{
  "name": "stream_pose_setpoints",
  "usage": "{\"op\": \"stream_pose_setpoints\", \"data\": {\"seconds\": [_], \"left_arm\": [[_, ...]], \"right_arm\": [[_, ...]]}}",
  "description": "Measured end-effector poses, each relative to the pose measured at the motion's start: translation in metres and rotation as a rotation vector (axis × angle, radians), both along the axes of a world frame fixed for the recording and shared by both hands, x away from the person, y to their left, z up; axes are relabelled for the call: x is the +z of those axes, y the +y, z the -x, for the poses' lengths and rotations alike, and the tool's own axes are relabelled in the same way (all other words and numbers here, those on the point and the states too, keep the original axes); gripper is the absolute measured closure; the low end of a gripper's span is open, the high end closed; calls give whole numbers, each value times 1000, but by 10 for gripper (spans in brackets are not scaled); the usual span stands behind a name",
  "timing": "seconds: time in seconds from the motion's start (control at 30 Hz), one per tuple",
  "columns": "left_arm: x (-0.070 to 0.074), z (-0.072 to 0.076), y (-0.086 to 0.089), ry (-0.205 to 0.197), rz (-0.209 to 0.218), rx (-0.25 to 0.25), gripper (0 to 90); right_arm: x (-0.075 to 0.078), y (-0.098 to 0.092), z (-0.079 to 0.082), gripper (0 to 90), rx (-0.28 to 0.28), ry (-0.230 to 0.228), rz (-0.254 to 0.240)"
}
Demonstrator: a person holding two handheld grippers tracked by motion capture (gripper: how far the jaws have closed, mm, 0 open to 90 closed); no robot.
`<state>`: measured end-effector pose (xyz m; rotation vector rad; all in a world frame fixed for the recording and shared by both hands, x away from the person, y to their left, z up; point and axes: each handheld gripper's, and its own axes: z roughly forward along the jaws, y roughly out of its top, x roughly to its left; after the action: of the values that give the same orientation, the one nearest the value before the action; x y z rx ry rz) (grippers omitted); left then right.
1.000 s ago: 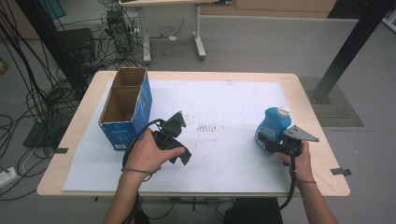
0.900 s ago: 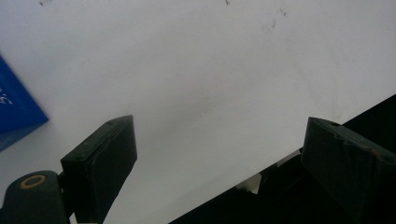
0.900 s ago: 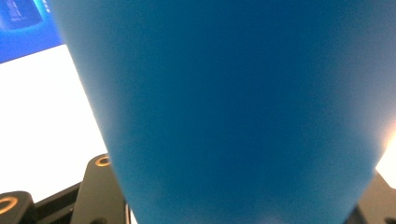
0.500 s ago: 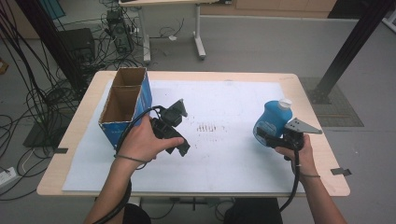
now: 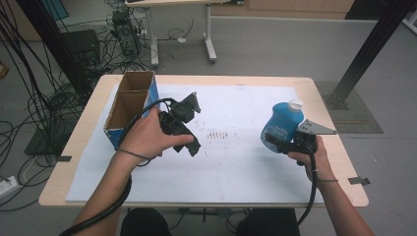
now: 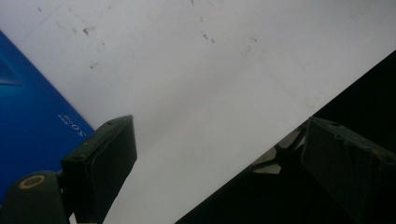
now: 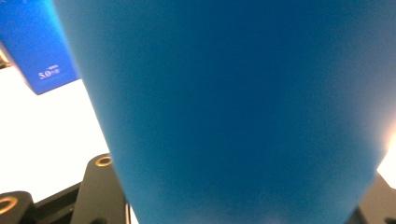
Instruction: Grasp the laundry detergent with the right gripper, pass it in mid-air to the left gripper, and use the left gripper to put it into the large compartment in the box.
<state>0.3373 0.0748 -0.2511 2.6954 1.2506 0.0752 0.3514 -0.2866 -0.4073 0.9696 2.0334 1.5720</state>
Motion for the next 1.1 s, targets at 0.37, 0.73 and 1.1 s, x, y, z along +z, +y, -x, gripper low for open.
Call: {"op": "stream_pose_setpoints", "data": {"seconds": [0.37,0.73,1.1], "left_arm": [[16,1,-9,-7,-12,-69,107],[24,1,-20,6,-18,-167,106],[37,-4,-24,-7,-20,-231,107]], "right_arm": [[11,11,-4,406,116,20,-39],[18,32,-5,407,301,36,-57],[28,59,-5,407,433,22,-40]]}}
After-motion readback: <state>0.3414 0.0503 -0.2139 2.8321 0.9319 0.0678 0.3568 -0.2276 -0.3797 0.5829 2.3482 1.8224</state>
